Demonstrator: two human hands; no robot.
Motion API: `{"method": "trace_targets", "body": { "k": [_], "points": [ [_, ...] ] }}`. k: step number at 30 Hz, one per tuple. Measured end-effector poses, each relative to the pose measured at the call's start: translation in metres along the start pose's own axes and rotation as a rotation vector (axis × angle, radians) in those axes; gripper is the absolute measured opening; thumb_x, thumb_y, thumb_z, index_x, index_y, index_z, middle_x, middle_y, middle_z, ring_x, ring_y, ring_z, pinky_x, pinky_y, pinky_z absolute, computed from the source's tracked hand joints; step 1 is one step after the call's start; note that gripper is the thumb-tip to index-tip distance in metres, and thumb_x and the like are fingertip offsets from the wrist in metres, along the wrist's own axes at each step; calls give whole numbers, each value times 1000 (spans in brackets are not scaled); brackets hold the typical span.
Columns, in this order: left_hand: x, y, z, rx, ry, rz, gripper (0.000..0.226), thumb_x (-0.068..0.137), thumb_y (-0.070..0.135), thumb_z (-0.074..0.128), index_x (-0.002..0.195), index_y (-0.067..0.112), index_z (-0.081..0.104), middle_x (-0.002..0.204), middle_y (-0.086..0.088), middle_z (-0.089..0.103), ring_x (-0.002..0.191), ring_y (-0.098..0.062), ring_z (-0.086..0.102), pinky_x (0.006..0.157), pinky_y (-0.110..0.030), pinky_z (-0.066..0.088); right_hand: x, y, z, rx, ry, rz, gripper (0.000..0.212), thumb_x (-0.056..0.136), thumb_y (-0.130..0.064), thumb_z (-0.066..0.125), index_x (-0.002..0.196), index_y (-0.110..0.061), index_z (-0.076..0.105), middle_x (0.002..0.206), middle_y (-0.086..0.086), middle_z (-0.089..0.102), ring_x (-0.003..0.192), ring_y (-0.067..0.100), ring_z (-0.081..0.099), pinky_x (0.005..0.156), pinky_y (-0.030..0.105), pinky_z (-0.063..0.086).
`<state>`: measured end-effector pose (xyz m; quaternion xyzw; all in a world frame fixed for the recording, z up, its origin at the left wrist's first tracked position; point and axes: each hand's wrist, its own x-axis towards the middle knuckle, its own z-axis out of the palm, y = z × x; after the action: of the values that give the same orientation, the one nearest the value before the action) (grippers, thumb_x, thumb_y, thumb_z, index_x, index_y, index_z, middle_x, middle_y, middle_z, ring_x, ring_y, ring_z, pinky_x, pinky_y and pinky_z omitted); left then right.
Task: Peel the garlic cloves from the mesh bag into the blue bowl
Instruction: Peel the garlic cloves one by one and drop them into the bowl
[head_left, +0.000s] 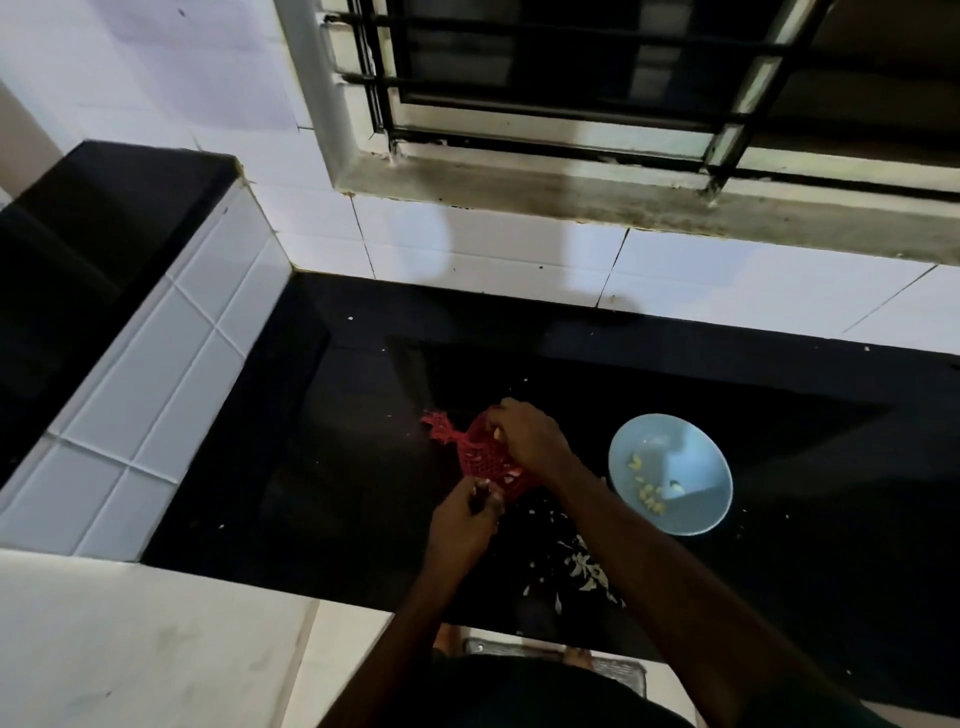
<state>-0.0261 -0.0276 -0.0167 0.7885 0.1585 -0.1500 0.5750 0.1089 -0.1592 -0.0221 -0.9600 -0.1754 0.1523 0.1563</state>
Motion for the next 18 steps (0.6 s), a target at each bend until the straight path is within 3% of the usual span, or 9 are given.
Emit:
{"method": "trace_targets", "body": {
  "k": [3, 6, 9, 13, 18],
  "points": [
    [5, 1, -2, -4, -15, -12, 5, 99, 25, 63, 101, 24, 68, 92, 2, 74, 76, -11, 69, 70, -23, 52, 2, 0, 1, -27, -14, -10, 15, 96, -22, 50, 105, -21, 61, 108, 2, 56, 96, 23, 60, 74, 33, 45],
    [10, -1, -4, -10, -18, -17, 5, 99, 27, 63, 99, 27, 68, 90, 4, 74, 76, -11, 69, 68, -22, 52, -1, 1, -4, 30, 26, 21, 3, 92, -27, 48, 92, -30, 49, 94, -4, 59, 83, 18, 59, 66, 30, 40],
    [13, -2, -4, -4, -18, -18, 5, 98, 27, 63, 96, 27, 67, 87, 2, 74, 71, -8, 67, 65, -21, 51, -4, 4, -8, 77, 67, 32, 1, 88, -29, 47, 88, -28, 48, 82, -6, 60, 73, 15, 60, 64, 34, 49],
    [17, -1, -2, 17, -20, -25, 6, 98, 28, 62, 96, 27, 67, 84, 3, 72, 70, -9, 66, 64, -23, 50, -2, 8, -11, 117, 73, 48, 16, 87, -32, 49, 94, -30, 63, 94, -6, 65, 83, 15, 62, 76, 36, 53],
    [17, -1, 2, 33, -24, -23, 9, 99, 27, 60, 94, 24, 66, 84, -1, 73, 65, -7, 64, 64, -24, 51, 4, 12, -4, 70, 125, 9, 12, 99, -32, 43, 94, -25, 52, 97, -4, 55, 83, 20, 60, 73, 43, 54]
  ]
}}
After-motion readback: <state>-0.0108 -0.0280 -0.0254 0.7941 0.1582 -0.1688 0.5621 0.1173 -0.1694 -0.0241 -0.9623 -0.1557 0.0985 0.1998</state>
